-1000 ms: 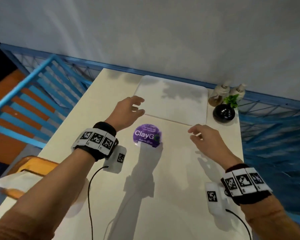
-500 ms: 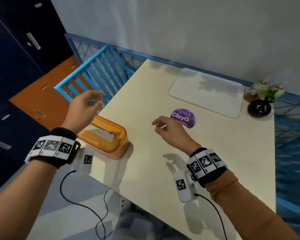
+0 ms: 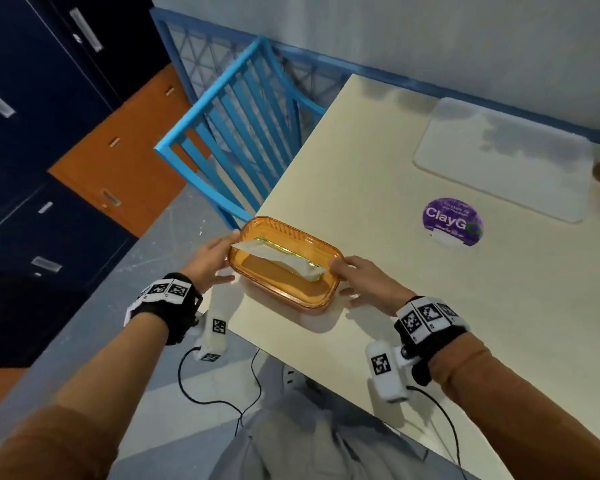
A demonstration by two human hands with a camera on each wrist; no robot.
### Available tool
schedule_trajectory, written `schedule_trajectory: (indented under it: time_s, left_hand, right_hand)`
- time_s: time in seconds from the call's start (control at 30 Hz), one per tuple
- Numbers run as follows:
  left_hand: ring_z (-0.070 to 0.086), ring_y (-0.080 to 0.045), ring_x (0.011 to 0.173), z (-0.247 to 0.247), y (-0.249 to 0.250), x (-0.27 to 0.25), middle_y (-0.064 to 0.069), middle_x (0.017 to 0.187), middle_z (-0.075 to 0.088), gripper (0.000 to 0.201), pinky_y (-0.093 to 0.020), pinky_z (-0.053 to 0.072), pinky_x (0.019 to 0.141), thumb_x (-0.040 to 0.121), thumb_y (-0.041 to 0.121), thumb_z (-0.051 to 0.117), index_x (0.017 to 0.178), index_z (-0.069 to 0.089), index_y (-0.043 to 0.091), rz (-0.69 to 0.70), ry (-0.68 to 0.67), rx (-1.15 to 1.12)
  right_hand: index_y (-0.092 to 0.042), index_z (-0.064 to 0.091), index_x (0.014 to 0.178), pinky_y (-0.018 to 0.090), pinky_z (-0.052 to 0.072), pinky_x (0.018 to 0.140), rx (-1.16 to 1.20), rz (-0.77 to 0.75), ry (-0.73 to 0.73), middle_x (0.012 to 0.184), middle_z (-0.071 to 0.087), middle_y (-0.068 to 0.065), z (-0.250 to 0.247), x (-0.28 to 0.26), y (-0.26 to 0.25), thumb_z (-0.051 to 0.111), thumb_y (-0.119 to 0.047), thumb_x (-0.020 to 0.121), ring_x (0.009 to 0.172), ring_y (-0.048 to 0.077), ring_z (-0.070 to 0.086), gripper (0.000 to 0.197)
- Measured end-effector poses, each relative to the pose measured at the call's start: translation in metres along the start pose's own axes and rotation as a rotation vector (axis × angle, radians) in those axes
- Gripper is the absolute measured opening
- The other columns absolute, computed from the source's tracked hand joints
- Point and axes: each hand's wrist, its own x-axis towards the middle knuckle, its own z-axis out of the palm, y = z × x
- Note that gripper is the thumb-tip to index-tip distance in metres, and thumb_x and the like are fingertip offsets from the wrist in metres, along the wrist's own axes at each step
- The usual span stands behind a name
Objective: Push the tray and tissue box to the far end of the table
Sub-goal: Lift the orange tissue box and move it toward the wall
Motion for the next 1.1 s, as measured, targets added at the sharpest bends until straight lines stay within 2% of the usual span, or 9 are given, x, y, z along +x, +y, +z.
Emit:
schedule_trajectory:
  time_s: [0.1, 0.2, 0.3, 0.4, 0.5, 0.67, 0.87, 1.0, 1.1]
  left_hand:
    - [0.050, -0.027, 0.126, 0.000, -0.005, 0.008, -0.009, 0.132, 0.057, 0.072, -0.053, 0.044, 0.104, 0.076, 0.064, 0.056, 0.134, 0.047, 0.021, -0.036, -0.151, 0.039]
    - [0.055, -0.023, 0.120, 0.003, -0.006, 0.011, -0.007, 0.126, 0.062, 0.065, -0.049, 0.047, 0.102, 0.080, 0.061, 0.054, 0.132, 0.050, 0.023, -0.010, -0.214, 0.062]
    - [0.057, -0.024, 0.117, 0.004, -0.007, 0.016, -0.009, 0.125, 0.062, 0.061, -0.046, 0.049, 0.099, 0.084, 0.057, 0.051, 0.133, 0.049, 0.020, 0.002, -0.222, 0.069]
    - [0.056, -0.027, 0.119, 0.009, -0.004, 0.021, -0.011, 0.132, 0.058, 0.065, -0.048, 0.048, 0.101, 0.085, 0.058, 0.049, 0.137, 0.044, 0.020, 0.008, -0.193, 0.065]
    - [0.053, -0.030, 0.124, 0.018, 0.010, 0.027, -0.012, 0.137, 0.054, 0.067, -0.050, 0.046, 0.103, 0.086, 0.058, 0.047, 0.141, 0.040, 0.021, 0.050, -0.188, 0.033]
    - [0.054, -0.030, 0.121, 0.043, 0.065, 0.044, -0.013, 0.135, 0.053, 0.062, -0.043, 0.050, 0.096, 0.088, 0.055, 0.047, 0.137, 0.042, 0.017, 0.132, -0.207, 0.022]
    - [0.055, -0.031, 0.120, 0.084, 0.154, 0.073, -0.016, 0.128, 0.059, 0.029, -0.042, 0.052, 0.091, 0.090, 0.050, 0.046, 0.102, 0.056, 0.026, 0.234, -0.240, 0.058]
    - [0.056, -0.026, 0.112, 0.113, 0.210, 0.107, -0.008, 0.114, 0.063, 0.038, -0.043, 0.050, 0.087, 0.090, 0.047, 0.049, 0.114, 0.053, 0.017, 0.248, -0.257, 0.047]
    - [0.054, -0.025, 0.101, 0.135, 0.247, 0.135, -0.008, 0.103, 0.061, 0.046, -0.037, 0.051, 0.073, 0.090, 0.042, 0.050, 0.123, 0.053, 0.011, 0.251, -0.251, 0.039]
  right_hand:
    - [-0.014, 0.054, 0.124, 0.044, 0.055, 0.084, 0.106, 0.025, -0.044, 0.115, 0.068, 0.008, 0.008, 0.002, 0.007, 0.050, -0.055, 0.087, 0.100, 0.028, 0.067, 0.054]
    - [-0.017, 0.056, 0.120, 0.040, 0.057, 0.079, 0.216, 0.019, -0.057, 0.110, 0.074, 0.008, 0.013, -0.002, 0.011, 0.051, -0.054, 0.087, 0.097, 0.026, 0.072, 0.050]
    - [-0.015, 0.052, 0.125, 0.047, 0.055, 0.088, 0.307, -0.005, -0.015, 0.110, 0.071, 0.013, 0.021, -0.001, 0.012, 0.051, -0.041, 0.092, 0.098, 0.033, 0.070, 0.043]
    - [-0.019, 0.048, 0.132, 0.039, 0.060, 0.077, 0.316, -0.058, 0.054, 0.117, 0.067, 0.010, 0.024, 0.001, 0.006, 0.049, -0.033, 0.095, 0.097, 0.030, 0.071, 0.040]
    - [-0.023, 0.050, 0.132, 0.045, 0.059, 0.084, 0.302, -0.109, 0.134, 0.118, 0.068, 0.006, 0.012, 0.006, -0.006, 0.052, -0.034, 0.093, 0.099, 0.026, 0.071, 0.040]
    - [-0.023, 0.051, 0.130, 0.047, 0.057, 0.088, 0.310, -0.154, 0.235, 0.117, 0.068, 0.008, -0.029, 0.014, -0.043, 0.051, -0.034, 0.093, 0.099, 0.027, 0.069, 0.039]
    - [-0.024, 0.051, 0.129, 0.050, 0.055, 0.091, 0.356, -0.210, 0.361, 0.103, 0.066, -0.004, -0.088, 0.037, -0.096, 0.050, -0.032, 0.094, 0.102, 0.026, 0.066, 0.036]
    - [-0.020, 0.049, 0.132, 0.049, 0.055, 0.090, 0.381, -0.219, 0.413, 0.110, 0.064, 0.001, -0.128, 0.064, -0.130, 0.051, -0.029, 0.092, 0.104, 0.031, 0.065, 0.041]
    - [-0.017, 0.049, 0.132, 0.050, 0.056, 0.088, 0.401, -0.229, 0.438, 0.112, 0.065, 0.004, -0.158, 0.089, -0.154, 0.051, -0.027, 0.092, 0.101, 0.030, 0.066, 0.042]
